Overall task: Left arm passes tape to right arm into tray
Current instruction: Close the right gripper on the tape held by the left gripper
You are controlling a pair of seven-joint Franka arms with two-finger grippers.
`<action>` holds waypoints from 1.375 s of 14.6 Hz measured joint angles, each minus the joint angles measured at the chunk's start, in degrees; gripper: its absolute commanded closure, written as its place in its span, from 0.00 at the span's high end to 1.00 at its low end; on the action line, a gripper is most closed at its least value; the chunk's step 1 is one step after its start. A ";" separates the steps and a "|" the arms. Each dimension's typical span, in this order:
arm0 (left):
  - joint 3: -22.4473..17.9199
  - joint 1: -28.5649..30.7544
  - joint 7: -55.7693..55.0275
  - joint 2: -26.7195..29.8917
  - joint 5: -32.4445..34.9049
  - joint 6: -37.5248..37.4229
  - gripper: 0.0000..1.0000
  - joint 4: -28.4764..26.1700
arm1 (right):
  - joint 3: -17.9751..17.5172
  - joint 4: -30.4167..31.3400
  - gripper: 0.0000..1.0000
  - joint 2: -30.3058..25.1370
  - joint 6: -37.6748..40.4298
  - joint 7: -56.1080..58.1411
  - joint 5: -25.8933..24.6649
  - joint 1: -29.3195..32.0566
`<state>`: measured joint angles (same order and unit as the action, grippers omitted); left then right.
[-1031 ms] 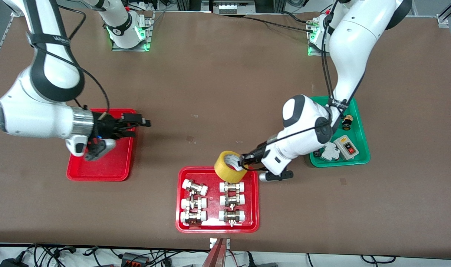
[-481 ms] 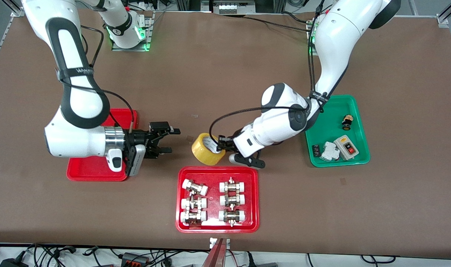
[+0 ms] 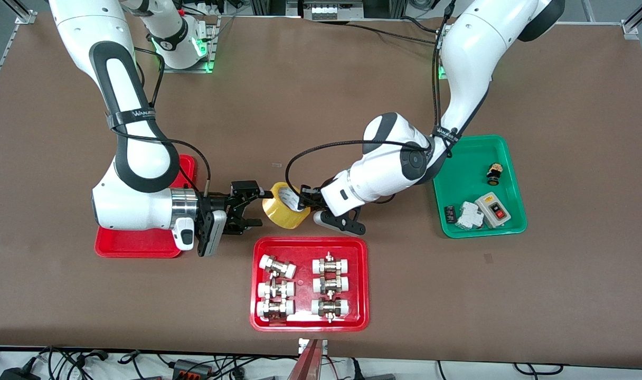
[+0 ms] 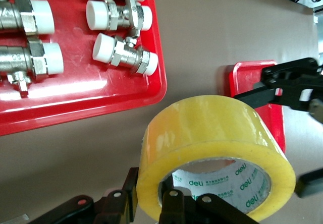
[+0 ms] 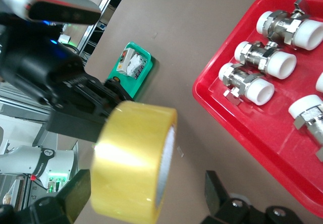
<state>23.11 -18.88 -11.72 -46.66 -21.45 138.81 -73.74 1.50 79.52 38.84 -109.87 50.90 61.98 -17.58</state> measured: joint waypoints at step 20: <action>-0.04 -0.27 0.93 -1.84 0.59 0.07 0.01 0.17 | 0.02 -0.72 1.00 -1.57 -0.06 -17.39 -11.33 -3.61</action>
<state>23.07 -19.14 -10.80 -48.49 -20.86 138.88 -73.57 1.53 78.79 37.28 -109.92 33.51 50.65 -21.19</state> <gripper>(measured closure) 0.784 0.000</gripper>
